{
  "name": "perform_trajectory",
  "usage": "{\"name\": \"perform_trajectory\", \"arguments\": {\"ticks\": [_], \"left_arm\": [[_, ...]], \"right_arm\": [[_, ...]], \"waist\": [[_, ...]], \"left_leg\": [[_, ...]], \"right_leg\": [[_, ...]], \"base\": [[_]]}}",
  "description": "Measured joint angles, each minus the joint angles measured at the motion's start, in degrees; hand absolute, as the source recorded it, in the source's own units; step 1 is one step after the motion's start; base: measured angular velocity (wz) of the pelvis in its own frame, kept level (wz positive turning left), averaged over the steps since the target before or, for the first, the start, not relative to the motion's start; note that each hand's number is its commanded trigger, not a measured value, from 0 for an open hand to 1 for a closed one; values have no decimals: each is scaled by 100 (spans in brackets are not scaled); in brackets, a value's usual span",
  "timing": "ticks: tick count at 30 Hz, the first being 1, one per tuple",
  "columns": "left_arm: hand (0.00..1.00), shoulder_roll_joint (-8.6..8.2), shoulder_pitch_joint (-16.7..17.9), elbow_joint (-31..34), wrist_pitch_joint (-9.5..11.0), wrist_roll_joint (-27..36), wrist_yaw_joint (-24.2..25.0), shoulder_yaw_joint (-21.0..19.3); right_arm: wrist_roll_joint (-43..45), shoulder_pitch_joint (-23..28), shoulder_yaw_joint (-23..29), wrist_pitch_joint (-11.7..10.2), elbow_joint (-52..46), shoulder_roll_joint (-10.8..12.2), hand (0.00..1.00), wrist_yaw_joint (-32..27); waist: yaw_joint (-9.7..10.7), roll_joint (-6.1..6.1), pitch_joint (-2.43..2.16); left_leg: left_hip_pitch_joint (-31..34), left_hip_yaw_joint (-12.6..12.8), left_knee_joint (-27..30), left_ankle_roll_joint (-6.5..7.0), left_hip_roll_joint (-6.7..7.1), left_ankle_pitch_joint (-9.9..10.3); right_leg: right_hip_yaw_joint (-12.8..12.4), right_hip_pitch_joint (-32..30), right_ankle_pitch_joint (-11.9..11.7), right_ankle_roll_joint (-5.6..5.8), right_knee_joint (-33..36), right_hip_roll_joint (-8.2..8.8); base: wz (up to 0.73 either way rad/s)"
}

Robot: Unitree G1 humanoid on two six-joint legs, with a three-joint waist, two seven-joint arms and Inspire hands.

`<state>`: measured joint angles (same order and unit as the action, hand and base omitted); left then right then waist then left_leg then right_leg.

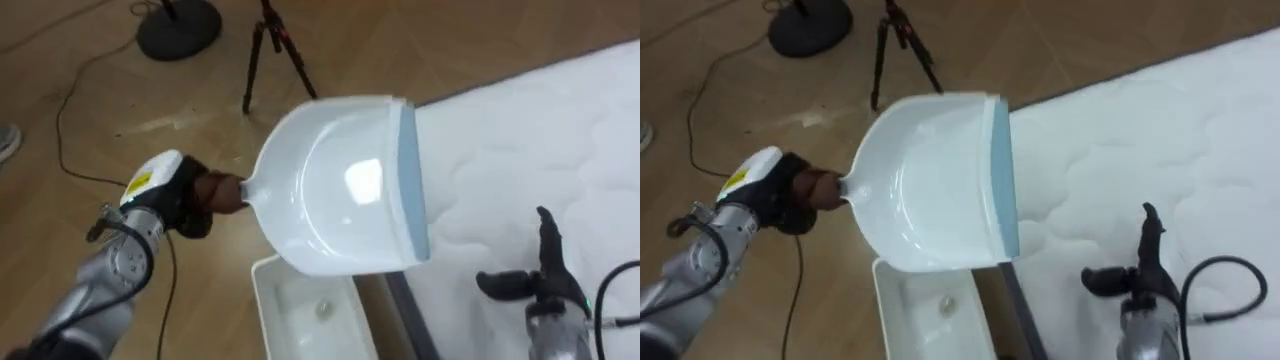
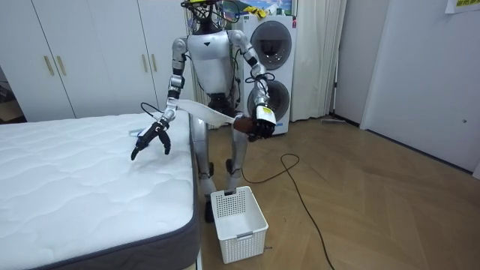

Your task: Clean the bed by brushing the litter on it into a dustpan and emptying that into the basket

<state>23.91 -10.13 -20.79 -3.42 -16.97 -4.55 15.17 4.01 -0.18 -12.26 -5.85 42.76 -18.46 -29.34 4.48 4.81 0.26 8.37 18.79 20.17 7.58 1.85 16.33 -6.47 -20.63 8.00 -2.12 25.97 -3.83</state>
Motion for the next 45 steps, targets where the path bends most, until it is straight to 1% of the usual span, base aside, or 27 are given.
{"name": "perform_trajectory", "arguments": {"ticks": [3,4,5,6,7,8,9,10,12,13,14,15,16,18,20,25,27,32,34,35,36,37,38,39,40,43,45], "left_arm": [[100,-367,249,156,202,218,-116,-257],[100,-409,300,181,218,253,-119,-272],[100,-492,459,243,233,314,-132,-346],[100,-557,617,258,242,450,-190,-374],[100,-581,660,267,241,534,-205,-375],[100,-656,689,273,241,624,-223,-371],[100,-779,690,284,242,649,-228,-363],[100,-835,690,290,244,667,-229,-359],[100,-950,709,290,248,854,-258,-359],[100,-949,724,291,248,908,-279,-363],[100,-940,750,291,247,1019,-321,-372],[100,-941,820,278,245,1063,-388,-375],[100,-941,871,277,245,1068,-396,-383],[100,-937,996,202,245,1072,-406,-388],[100,-929,1008,107,245,1117,-402,-381],[100,-940,1084,37,239,1320,-402,-371],[100,-956,1212,18,215,1312,-370,-359],[100,-952,1411,19,180,1315,-361,-368],[100,-957,1522,44,176,1313,-361,-366],[100,-951,1633,115,174,1306,-360,-372],[94,-941,1800,201,174,1309,-362,-421],[79,-950,1877,211,174,1307,-361,-462],[53,-1006,2007,211,174,1305,-361,-603],[35,-1051,2067,210,176,1307,-362,-686],[0,-1063,2086,210,185,1309,-362,-712],[0,-1082,2141,256,238,1387,-375,-725],[0,-1111,2117,270,292,1397,-394,-730]], "right_arm": [[68,97,-3,79,0,149,0,27],[57,132,-3,101,-13,178,0,53],[36,190,-3,133,-82,226,0,129],[-19,188,-5,164,-161,250,0,173],[-26,178,-5,167,-180,266,0,173],[-30,166,-4,169,-197,274,0,173],[-45,161,10,170,-202,250,0,171],[-45,152,10,169,-199,235,0,164],[-63,117,-9,145,-209,262,0,157],[-98,124,-30,140,-233,283,0,160],[-130,151,-93,137,-257,313,0,186],[-149,157,-168,141,-261,318,0,234],[-165,157,-184,141,-285,318,0,262],[-163,148,-211,139,-508,330,0,322],[-151,164,-218,97,-552,371,0,387],[-155,232,-154,41,-562,369,0,385],[-151,356,38,-40,-597,367,0,383],[-120,476,184,-59,-813,367,0,399],[-115,510,242,-72,-933,365,0,451],[-114,597,242,-71,-1129,365,0,504],[-70,623,222,-71,-1287,383,0,656],[-11,623,218,-71,-1339,402,0,732],[136,622,217,-71,-1472,425,0,871],[229,651,228,-69,-1591,418,0,919],[244,671,229,-66,-1641,407,0,935],[258,883,262,-50,-1831,397,0,947],[294,949,275,-15,-1850,404,0,947]], "waist": [[-4,-152,11],[-10,-195,15],[-48,-275,5],[-122,-278,3],[-171,-268,-1],[-198,-281,5],[-199,-296,-1],[-225,-303,0],[-378,-396,24],[-412,-432,36],[-509,-552,67],[-612,-645,62],[-661,-673,54],[-677,-650,60],[-541,-640,51],[-150,-612,32],[-42,-536,-13],[2,-494,-26],[5,-500,-27],[-45,-503,-27],[-216,-500,-27],[-324,-496,-29],[-382,-489,-31],[-377,-466,-46],[-377,-458,-47],[-276,-450,-56],[-244,-421,-57]], "left_leg": [[-258,172,-94,-14,-6,26],[-317,240,-114,-21,-24,38],[-457,521,-206,-20,-72,49],[-563,825,-340,-25,-186,53],[-554,1005,-374,-28,-268,55],[-583,1261,-420,-32,-336,57],[-657,1486,-542,-42,-329,28],[-722,1661,-610,-42,-318,16],[-826,2383,-701,-41,-284,16],[-835,2513,-688,-41,-279,16],[-841,2658,-651,-42,-275,15],[-842,2646,-637,-62,-291,3],[-842,2614,-618,-71,-312,-1],[-784,1955,-422,-80,-408,-5],[-806,1707,-364,-93,-453,-10],[-816,1729,-388,-199,-534,25],[-833,1742,-389,-234,-546,4],[-1025,1943,-474,-333,-589,-55],[-1096,1979,-473,-390,-588,-89],[-1109,1757,-449,-415,-573,-104],[-1109,815,-411,-418,-456,-106],[-1114,189,-372,-416,-377,-107],[-1129,-920,-351,-427,-243,-113],[-1144,-1425,-346,-452,-182,-110],[-1175,-1468,-356,-469,-183,-100],[-1372,-1373,-507,-561,-214,-44],[-1483,-1230,-741,-626,-300,5]], "right_leg": [[-268,131,-40,-2,-21,-141],[-253,154,-62,-16,-29,-173],[25,177,-157,-92,-97,-170],[511,291,-416,-197,-411,-114],[823,366,-496,-176,-496,-92],[1416,358,-286,-21,-182,101],[1764,420,88,-6,330,413],[1823,498,256,20,537,573],[1950,933,665,303,780,1120],[2013,1020,685,337,742,1221],[2090,1050,690,370,462,1284],[2119,1069,674,363,181,1235],[2106,1092,645,372,20,1189],[2241,1278,401,364,-418,1079],[2251,1380,275,349,-558,1013],[2376,1381,216,293,-542,973],[2389,1382,202,270,-539,967],[2353,1367,174,171,-538,914],[2134,1358,165,134,-573,825],[1845,1332,149,103,-639,701],[1427,1266,101,38,-625,541],[1210,1249,73,3,-625,451],[896,1230,31,-69,-637,317],[703,1228,-18,-96,-656,220],[608,1232,-30,-93,-662,168],[225,1213,-52,-73,-629,-77],[126,1192,-152,-158,-625,-232]], "base": [[-68],[-88],[-117],[-131],[-128],[-99],[-96],[-113],[-141],[-136],[-137],[-147],[-156],[-132],[-59],[-7],[0],[-22],[-45],[-105],[-141],[-185],[-167],[-143],[-102],[-76],[-47]]}}
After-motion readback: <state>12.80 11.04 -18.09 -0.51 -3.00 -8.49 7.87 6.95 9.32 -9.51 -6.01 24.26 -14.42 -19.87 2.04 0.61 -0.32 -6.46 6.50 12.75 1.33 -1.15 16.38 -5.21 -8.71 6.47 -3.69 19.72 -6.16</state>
